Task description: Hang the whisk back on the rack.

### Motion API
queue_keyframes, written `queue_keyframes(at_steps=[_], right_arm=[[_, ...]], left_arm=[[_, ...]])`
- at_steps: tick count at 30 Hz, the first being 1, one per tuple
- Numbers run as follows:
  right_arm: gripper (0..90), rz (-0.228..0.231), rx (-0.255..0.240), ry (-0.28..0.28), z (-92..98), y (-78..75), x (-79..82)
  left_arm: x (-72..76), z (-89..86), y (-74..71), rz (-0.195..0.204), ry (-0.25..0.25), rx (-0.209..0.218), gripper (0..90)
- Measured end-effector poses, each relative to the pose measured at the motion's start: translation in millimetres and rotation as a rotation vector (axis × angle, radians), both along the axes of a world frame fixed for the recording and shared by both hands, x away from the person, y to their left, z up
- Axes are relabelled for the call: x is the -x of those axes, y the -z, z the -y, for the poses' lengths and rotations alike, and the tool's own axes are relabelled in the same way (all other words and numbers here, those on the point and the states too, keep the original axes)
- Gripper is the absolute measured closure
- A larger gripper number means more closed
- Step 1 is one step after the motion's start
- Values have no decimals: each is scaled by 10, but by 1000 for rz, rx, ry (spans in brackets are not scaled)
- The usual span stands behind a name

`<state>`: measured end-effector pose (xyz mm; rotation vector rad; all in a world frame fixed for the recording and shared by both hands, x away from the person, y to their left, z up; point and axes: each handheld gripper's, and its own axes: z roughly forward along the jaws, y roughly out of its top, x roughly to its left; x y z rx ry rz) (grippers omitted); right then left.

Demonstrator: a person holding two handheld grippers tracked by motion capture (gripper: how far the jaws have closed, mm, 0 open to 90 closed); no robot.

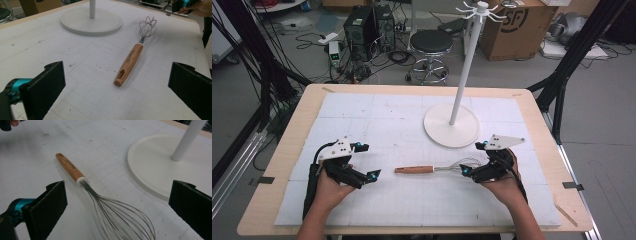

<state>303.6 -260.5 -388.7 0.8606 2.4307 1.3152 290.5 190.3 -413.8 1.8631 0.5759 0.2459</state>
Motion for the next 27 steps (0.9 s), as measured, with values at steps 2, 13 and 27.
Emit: queue_keyframes(at_steps=[2,13,27], right_arm=[[6,-8,16,-25,-85,-26,-45],[6,-54,116,-145,-529,-100,-279],[38,-150,242,-247,-961,9,-470]], left_arm=[[1,-7,-4,2,0,2,16],[-1,-55,-11,7,-8,6,16],[-9,-94,1,3,-21,6,16]])
